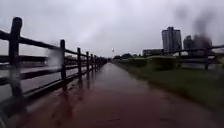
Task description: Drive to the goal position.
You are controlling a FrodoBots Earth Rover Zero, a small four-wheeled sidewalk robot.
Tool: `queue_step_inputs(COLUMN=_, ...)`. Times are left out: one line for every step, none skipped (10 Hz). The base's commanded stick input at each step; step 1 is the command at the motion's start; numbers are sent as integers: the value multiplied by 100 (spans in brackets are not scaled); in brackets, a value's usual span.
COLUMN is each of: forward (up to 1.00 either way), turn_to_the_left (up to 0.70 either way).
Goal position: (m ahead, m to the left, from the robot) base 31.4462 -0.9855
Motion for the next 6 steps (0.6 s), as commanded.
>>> queue_step_inputs(forward=100, turn_to_the_left=1)
queue_step_inputs(forward=100, turn_to_the_left=1)
queue_step_inputs(forward=100, turn_to_the_left=1)
queue_step_inputs(forward=97, turn_to_the_left=1)
queue_step_inputs(forward=25, turn_to_the_left=0)
queue_step_inputs(forward=0, turn_to_the_left=0)
